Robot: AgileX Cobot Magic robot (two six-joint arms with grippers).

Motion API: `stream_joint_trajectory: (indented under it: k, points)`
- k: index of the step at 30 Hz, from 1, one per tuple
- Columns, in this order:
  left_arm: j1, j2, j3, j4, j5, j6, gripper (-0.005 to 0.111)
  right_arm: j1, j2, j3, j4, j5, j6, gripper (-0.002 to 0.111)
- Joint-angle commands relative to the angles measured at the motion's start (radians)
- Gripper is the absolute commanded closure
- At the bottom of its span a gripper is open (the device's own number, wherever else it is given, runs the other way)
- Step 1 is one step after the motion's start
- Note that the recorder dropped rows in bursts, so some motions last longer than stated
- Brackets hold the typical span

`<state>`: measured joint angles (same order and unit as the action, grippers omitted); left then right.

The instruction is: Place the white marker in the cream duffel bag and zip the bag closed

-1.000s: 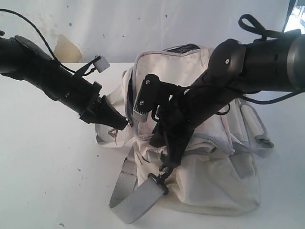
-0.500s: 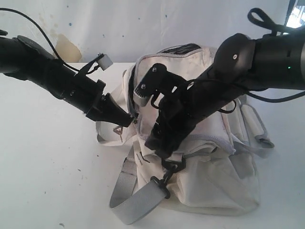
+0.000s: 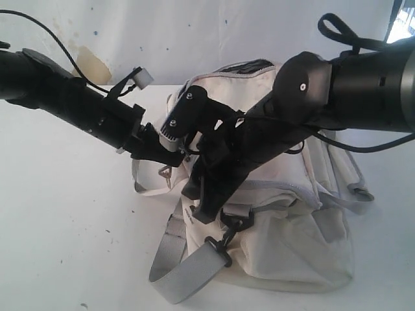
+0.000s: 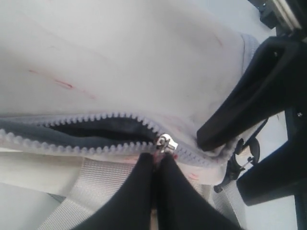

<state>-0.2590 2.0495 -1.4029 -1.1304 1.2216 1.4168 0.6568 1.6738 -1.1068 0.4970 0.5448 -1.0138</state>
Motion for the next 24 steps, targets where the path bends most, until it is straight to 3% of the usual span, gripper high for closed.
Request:
stream_joint_trajectory:
  k: [1,6,9,15,24]
  points:
    - [-0.005,-0.015,-0.007,-0.054,0.000,-0.005,0.107,0.001,-0.006,0.003,-0.004,0.013,-0.001,0.064]
    - [-0.005,-0.015,-0.007,-0.108,0.000,-0.023,0.107,0.001,-0.006,0.003,-0.100,0.019,0.076,0.065]
    - [-0.005,-0.015,-0.007,-0.120,0.000,-0.035,0.107,0.001,-0.006,0.003,-0.117,0.035,0.112,0.072]
    - [-0.003,-0.015,-0.007,-0.093,0.000,-0.028,0.107,0.001,-0.006,0.003,-0.117,0.063,0.114,0.109]
    - [0.060,-0.015,-0.007,-0.080,-0.044,-0.088,0.107,0.001,-0.006,0.003,-0.217,0.195,0.098,0.108]
